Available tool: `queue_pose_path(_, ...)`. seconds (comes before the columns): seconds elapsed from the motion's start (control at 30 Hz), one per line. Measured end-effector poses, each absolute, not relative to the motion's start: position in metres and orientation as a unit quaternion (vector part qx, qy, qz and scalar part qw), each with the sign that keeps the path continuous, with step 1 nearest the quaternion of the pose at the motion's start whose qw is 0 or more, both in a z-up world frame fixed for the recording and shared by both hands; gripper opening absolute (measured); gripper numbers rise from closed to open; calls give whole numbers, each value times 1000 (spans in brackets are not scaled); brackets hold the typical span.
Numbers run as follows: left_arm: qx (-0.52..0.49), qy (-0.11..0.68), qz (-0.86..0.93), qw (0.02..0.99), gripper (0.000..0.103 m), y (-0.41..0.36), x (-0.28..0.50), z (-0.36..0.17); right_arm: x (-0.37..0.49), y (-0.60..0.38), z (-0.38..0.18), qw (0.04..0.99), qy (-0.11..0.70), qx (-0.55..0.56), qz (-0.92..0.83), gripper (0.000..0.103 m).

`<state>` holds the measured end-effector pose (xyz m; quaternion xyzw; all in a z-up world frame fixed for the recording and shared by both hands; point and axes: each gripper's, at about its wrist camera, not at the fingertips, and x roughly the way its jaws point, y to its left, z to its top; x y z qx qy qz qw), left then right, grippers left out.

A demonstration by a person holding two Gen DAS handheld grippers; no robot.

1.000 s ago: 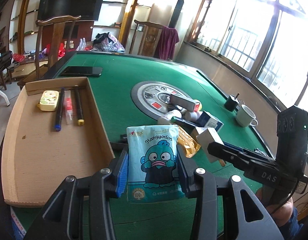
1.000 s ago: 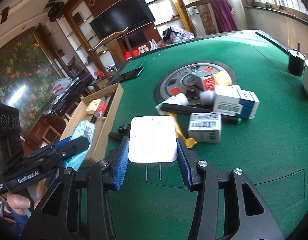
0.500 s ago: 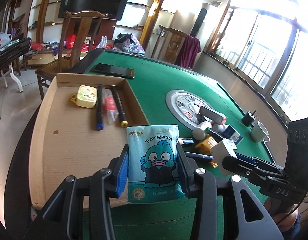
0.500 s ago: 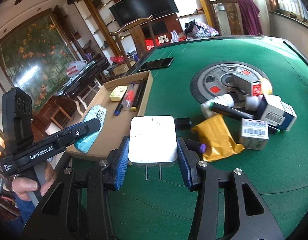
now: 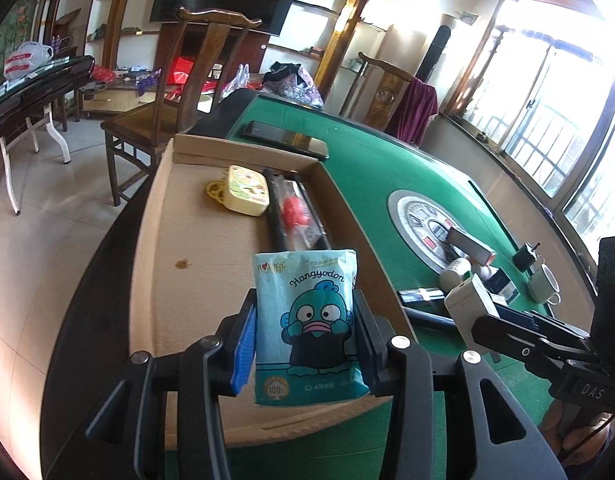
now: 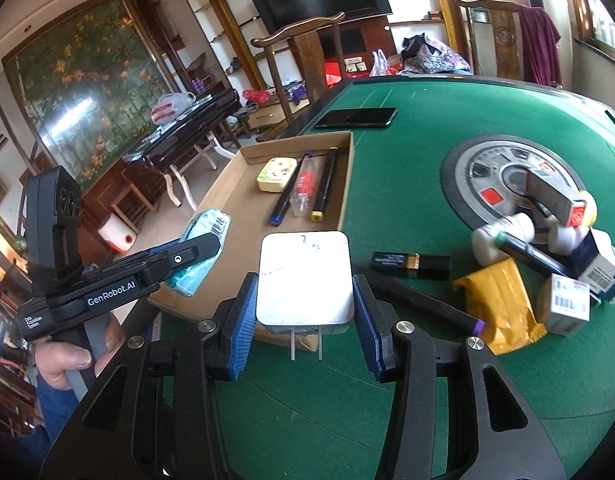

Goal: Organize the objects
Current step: 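Lift the tissue pack with the left gripper while the right grasps the white charger, then carry the tissue pack and white charger into the cardboard tray and release them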

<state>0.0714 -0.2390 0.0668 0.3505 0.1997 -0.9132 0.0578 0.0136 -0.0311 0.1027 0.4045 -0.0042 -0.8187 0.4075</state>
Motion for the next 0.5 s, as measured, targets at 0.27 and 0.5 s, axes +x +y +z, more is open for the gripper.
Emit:
queue_pose_path(0.27,368,201,-905,75,43,-277,54,68,-2,-77,105,417,19,416,-808,45)
queue_pose_path(0.5,389,205,-893,96,43,-310,21,66,-28,-114,95,409,32,442,-798,45)
